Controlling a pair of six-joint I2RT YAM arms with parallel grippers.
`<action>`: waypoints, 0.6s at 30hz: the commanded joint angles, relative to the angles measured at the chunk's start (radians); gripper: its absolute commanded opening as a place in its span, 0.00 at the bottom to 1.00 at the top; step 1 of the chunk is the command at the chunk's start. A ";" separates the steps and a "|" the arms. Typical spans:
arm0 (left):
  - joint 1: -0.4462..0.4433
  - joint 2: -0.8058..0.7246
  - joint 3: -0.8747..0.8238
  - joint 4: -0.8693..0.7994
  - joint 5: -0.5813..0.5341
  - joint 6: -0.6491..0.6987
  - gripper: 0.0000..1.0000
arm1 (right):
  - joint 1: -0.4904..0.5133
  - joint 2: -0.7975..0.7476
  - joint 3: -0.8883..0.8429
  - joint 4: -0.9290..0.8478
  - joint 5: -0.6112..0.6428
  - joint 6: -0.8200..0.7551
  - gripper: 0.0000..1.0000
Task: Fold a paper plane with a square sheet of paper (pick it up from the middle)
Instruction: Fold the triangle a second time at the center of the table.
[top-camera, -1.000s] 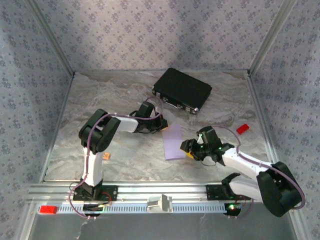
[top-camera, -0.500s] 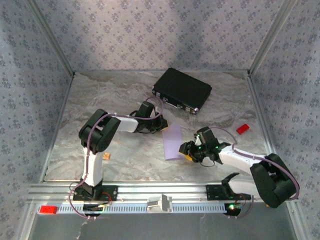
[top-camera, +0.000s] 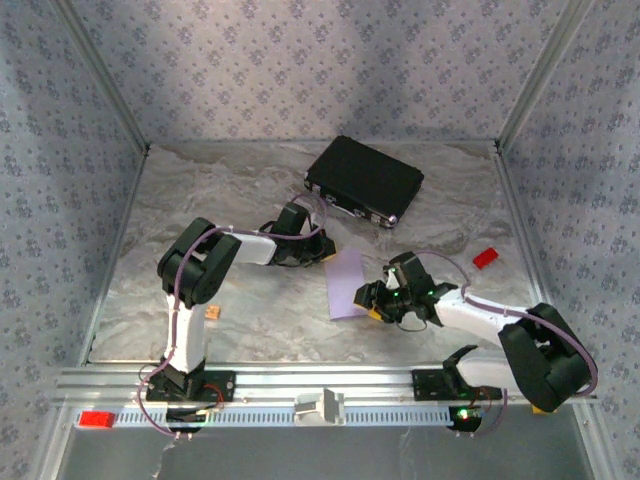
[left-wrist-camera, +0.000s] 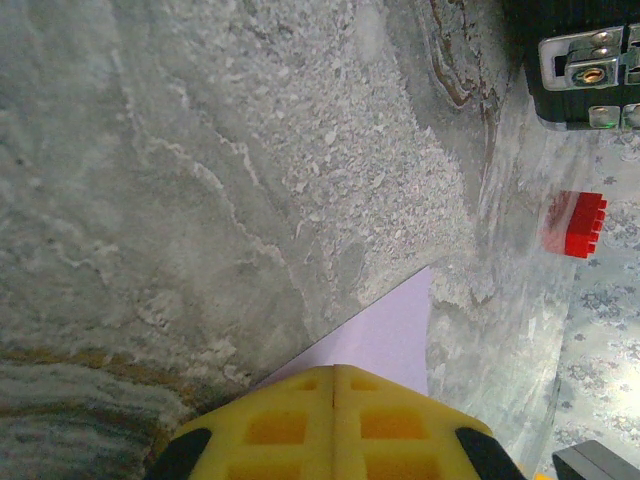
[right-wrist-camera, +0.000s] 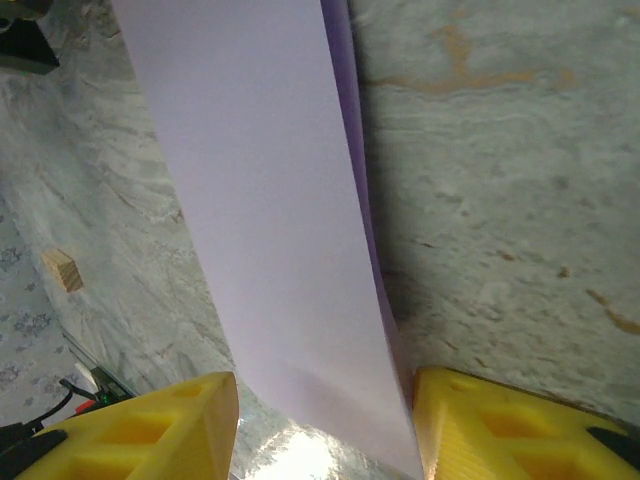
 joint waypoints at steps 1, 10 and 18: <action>-0.005 0.055 -0.011 -0.098 -0.010 0.009 0.00 | 0.003 0.007 0.046 -0.008 -0.009 -0.037 0.50; -0.004 0.052 -0.013 -0.101 -0.010 0.010 0.00 | -0.028 0.020 0.072 -0.015 -0.050 -0.065 0.49; -0.004 0.050 -0.010 -0.109 -0.014 0.015 0.00 | -0.027 -0.046 0.074 -0.082 -0.056 -0.057 0.48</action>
